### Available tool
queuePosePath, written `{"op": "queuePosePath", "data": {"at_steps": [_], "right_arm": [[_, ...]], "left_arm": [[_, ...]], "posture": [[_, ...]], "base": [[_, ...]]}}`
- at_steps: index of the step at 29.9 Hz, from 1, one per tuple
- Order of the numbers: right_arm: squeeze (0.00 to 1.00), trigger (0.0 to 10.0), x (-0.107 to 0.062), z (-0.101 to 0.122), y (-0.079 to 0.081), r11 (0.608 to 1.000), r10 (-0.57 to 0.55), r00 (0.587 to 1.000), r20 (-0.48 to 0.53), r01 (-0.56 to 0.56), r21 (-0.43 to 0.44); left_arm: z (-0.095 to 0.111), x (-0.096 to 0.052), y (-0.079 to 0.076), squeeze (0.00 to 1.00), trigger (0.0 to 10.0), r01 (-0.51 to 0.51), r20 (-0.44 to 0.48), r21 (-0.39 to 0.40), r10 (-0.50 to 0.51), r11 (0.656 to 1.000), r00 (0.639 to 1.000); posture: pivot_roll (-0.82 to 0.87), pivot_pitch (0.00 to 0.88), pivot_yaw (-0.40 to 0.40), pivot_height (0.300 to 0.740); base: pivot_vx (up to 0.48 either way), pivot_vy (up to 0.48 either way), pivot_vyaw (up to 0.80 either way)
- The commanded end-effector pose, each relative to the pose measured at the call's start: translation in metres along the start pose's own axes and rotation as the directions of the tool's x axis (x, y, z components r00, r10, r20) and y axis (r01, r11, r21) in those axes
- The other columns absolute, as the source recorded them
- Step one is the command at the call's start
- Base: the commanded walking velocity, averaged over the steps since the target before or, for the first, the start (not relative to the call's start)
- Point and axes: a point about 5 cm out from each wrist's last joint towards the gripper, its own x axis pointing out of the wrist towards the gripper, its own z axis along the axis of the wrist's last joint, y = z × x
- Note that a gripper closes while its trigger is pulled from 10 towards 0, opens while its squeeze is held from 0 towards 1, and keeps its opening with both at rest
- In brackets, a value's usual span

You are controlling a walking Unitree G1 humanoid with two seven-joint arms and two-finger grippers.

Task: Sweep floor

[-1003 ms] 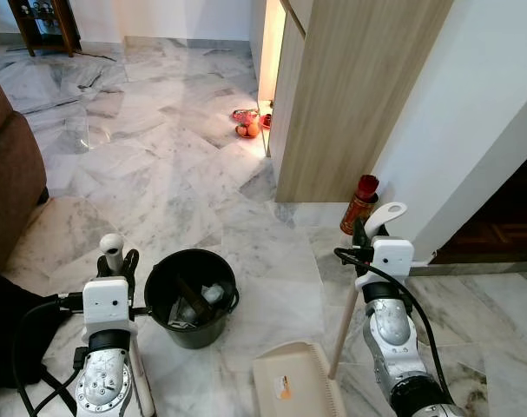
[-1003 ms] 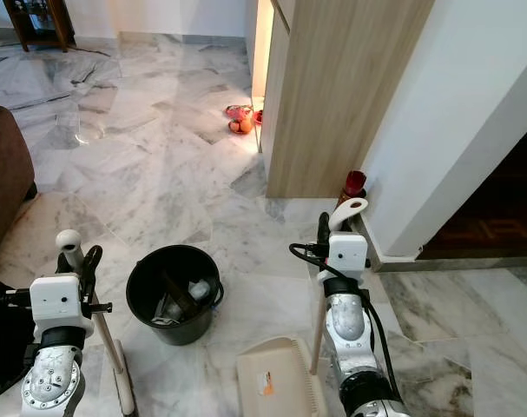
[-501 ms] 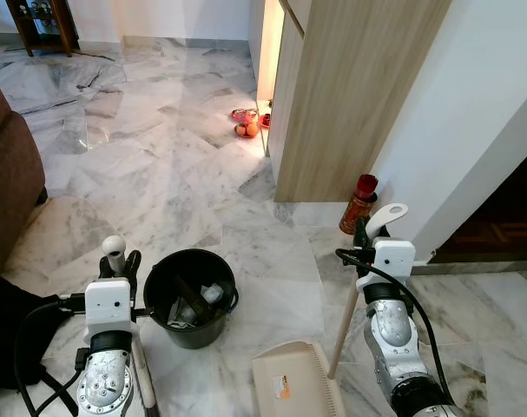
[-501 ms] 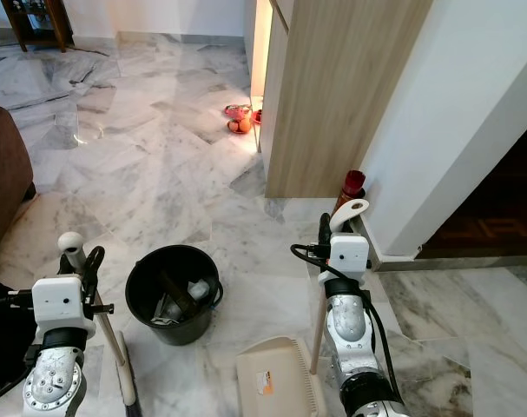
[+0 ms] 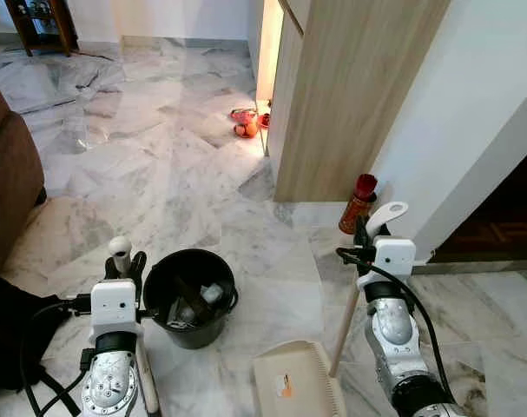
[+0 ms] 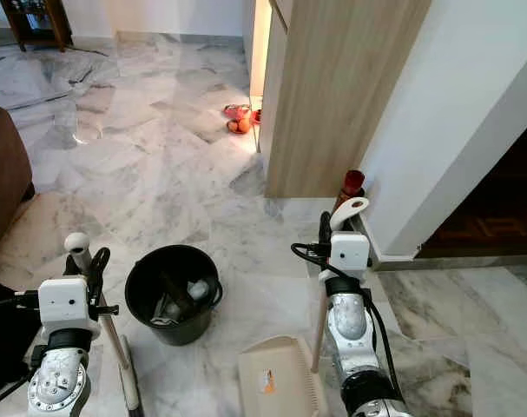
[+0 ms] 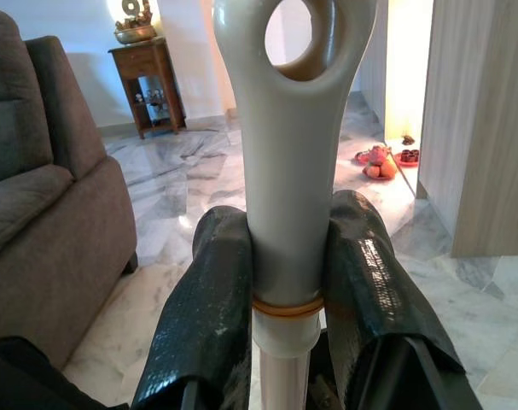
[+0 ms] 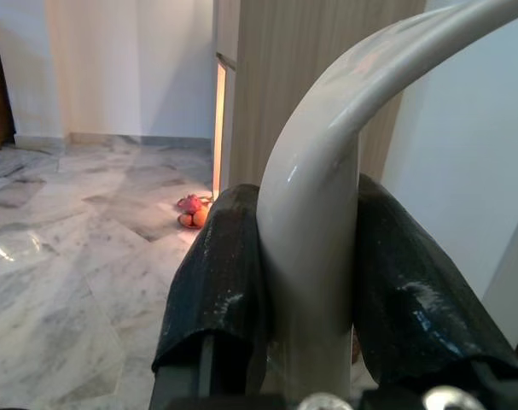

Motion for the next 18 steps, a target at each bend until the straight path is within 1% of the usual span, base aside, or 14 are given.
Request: {"op": "queuePosePath", "data": {"at_steps": [1,18], "right_arm": [[0.00,10.0,0.0052,0.0053,-0.0046,1.000,-0.018,1.000,0.020,0.018,0.008],[0.00,10.0,0.0071,0.0053,-0.0033,1.000,-0.009,1.000,0.013,0.008,0.012]], "left_arm": [[0.0037,0.0006,-0.0014,0.00,10.0,0.004,0.033,0.010,-0.004,1.000,0.999],[0.0054,-0.0001,-0.0032,0.00,10.0,-0.001,0.045,0.011,0.001,1.000,0.999]], "posture": [[0.09,0.080,-0.106,0.740],[0.09,0.087,-0.112,0.740]], "base": [[0.000,0.000,0.00],[0.000,0.000,0.00]]}}
